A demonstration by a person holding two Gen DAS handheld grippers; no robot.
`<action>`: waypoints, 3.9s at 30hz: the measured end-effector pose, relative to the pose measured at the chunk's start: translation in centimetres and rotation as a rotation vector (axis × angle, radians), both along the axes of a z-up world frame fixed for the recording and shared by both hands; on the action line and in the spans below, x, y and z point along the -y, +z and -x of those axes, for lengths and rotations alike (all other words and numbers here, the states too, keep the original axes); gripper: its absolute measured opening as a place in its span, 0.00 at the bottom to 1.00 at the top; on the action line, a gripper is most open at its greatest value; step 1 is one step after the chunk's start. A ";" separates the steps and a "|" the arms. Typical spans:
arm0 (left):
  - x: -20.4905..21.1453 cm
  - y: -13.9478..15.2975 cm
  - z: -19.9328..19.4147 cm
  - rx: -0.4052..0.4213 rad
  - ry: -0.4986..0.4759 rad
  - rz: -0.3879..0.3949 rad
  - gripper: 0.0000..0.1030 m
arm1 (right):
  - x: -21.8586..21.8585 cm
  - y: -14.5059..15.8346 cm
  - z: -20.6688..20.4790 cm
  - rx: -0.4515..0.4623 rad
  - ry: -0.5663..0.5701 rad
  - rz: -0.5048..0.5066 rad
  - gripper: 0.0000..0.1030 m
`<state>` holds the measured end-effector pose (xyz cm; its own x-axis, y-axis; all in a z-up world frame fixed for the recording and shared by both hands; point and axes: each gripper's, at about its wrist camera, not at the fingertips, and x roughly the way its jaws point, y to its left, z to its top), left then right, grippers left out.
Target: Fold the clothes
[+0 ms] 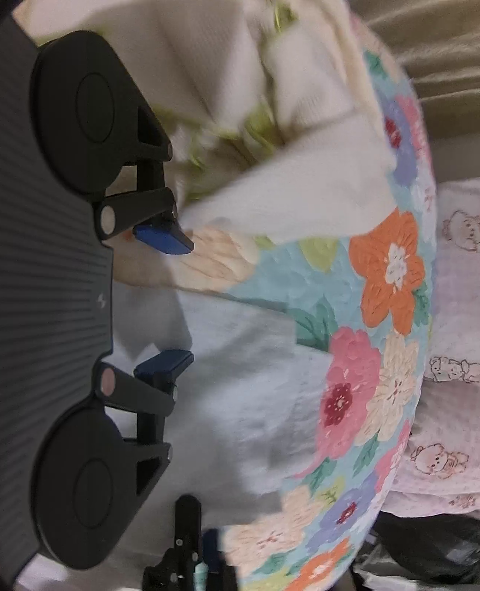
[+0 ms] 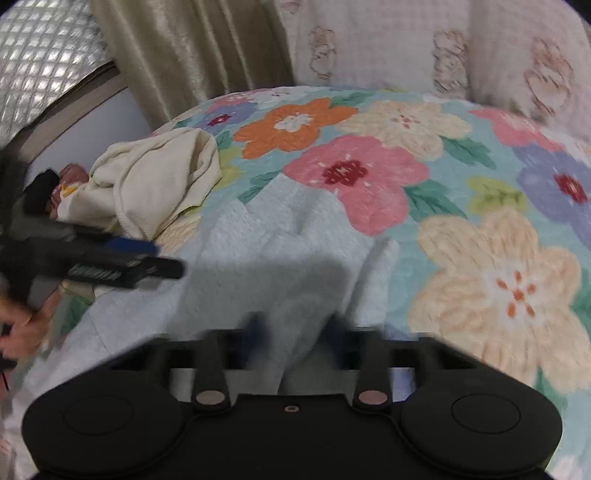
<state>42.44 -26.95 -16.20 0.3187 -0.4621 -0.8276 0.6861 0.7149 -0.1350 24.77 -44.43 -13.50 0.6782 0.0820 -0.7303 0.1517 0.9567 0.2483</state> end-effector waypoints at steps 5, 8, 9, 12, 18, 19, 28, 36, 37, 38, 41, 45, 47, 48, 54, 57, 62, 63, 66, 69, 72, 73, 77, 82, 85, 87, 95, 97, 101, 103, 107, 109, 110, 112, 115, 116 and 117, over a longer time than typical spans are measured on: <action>0.4 0.5 0.0 -0.020 0.001 0.104 0.01 | -2.0 2.1 2.1 0.172 0.035 0.150 0.07; 0.0 2.0 1.2 0.052 -0.015 0.145 0.01 | -3.1 2.9 2.8 0.199 0.046 0.218 0.05; -0.3 2.6 1.3 0.058 -0.004 0.177 0.01 | -3.1 3.4 2.9 0.212 0.039 0.216 0.05; -1.5 4.9 1.2 0.092 0.044 0.300 0.01 | -2.5 5.0 3.0 0.256 0.003 0.195 0.05; 0.5 4.9 -0.1 0.118 0.055 0.226 0.03 | 0.7 4.9 2.2 0.249 -0.112 0.084 0.05; 1.4 4.0 -0.4 0.118 0.072 0.163 0.03 | 1.4 4.2 1.6 0.210 -0.126 0.050 0.06; 1.5 2.1 -0.9 -0.021 0.032 0.192 0.09 | 5.4 0.5 -0.1 0.016 -0.247 -0.093 0.50; 2.5 -0.5 -1.8 -0.158 0.062 0.151 0.27 | 6.2 -1.6 -1.4 0.021 -0.069 -0.227 0.09; 2.3 -0.2 -1.6 -0.156 0.072 0.160 0.27 | 5.5 -1.3 -1.6 0.033 -0.018 -0.193 0.09; 2.1 0.0 -1.5 -0.154 0.081 0.169 0.27 | 4.6 -0.7 -1.6 0.050 0.007 -0.128 0.09; -0.1 2.2 0.0 -0.098 0.101 0.232 0.27 | 1.8 2.1 -0.1 0.155 0.096 0.003 0.09; -5.5 6.3 4.2 0.060 0.154 0.367 0.28 | -3.4 5.9 4.9 0.317 0.274 0.161 0.09; -9.3 7.5 7.6 0.168 0.195 0.449 0.39 | -7.9 6.5 8.5 0.347 0.402 0.362 0.09; -11.0 7.6 9.0 0.171 0.211 0.471 0.44 | -9.7 6.3 10.1 0.342 0.469 0.403 0.09; -17.0 4.3 13.2 -0.130 0.296 0.530 0.44 | -15.0 1.7 15.4 0.231 0.608 0.469 0.09; -17.7 3.0 14.2 -0.152 0.323 0.488 0.44 | -15.2 0.8 16.2 0.215 0.572 0.437 0.11; -16.1 2.1 14.3 -0.181 0.287 0.443 0.47 | -16.2 0.3 16.2 0.141 0.466 0.408 0.19; -15.5 2.0 14.1 -0.183 0.281 0.430 0.47 | -16.7 0.4 16.1 0.125 0.442 0.401 0.28; -14.4 1.6 13.8 -0.193 0.288 0.398 0.47 | -17.8 1.0 16.1 0.166 0.426 0.340 0.55; -15.1 1.5 13.8 -0.226 0.304 0.423 0.50 | -17.9 1.3 15.1 0.174 0.365 0.264 0.55; -16.1 1.4 13.7 -0.229 0.305 0.435 0.50 | -17.1 1.2 13.3 0.171 0.291 0.176 0.59; -16.4 1.3 13.5 -0.229 0.295 0.437 0.50 | -16.7 1.1 12.6 0.169 0.264 0.141 0.59; -17.8 1.2 12.8 -0.231 0.272 0.450 0.50 | -16.3 0.7 9.8 0.181 0.231 0.015 0.60; -19.9 1.6 11.5 -0.224 0.312 0.490 0.53 | -19.4 0.7 8.7 0.184 0.381 -0.002 0.60; -20.8 1.5 10.9 -0.221 0.330 0.496 0.54 | -20.3 1.0 9.8 0.167 0.441 -0.070 0.60; -20.8 1.3 10.8 -0.236 0.318 0.499 0.54 | -19.7 1.4 11.1 0.155 0.407 -0.150 0.60; -19.1 1.7 9.9 -0.242 0.223 0.517 0.59 | -11.3 2.2 16.9 0.165 -0.002 -0.340 0.60; -18.4 1.9 8.8 -0.261 0.186 0.529 0.63 | -9.3 0.9 17.2 0.147 -0.073 -0.405 0.60; -16.2 1.0 6.2 -0.309 0.156 0.478 0.66 | -5.2 -1.9 17.6 0.109 -0.213 -0.535 0.61; -14.7 0.1 5.0 -0.340 0.147 0.439 0.66 | -4.2 -3.4 16.6 0.094 -0.248 -0.587 0.62; -11.1 -0.7 4.5 -0.309 0.088 0.361 0.10 | -2.8 -4.9 13.3 0.099 -0.215 -0.616 0.61; -9.9 -0.4 4.5 -0.270 0.066 0.351 0.06 | -2.3 -4.3 11.6 0.157 -0.152 -0.578 0.20; -9.8 0.3 4.6 -0.243 0.062 0.374 0.05 | -1.9 -3.6 11.0 0.191 -0.127 -0.542 0.12; -9.7 1.3 4.6 -0.204 0.061 0.415 0.05 | -0.5 -2.5 10.2 0.235 -0.112 -0.513 0.12; -8.9 2.0 3.7 -0.167 0.064 0.407 0.05 | 1.4 -2.4 8.6 0.210 -0.122 -0.517 0.11; -8.3 1.8 3.5 -0.151 0.063 0.377 0.05 | 1.9 -2.8 7.9 0.170 -0.126 -0.523 0.11; -7.4 1.4 3.2 -0.136 0.059 0.338 0.05 | 2.3 -3.3 7.1 0.130 -0.130 -0.529 0.11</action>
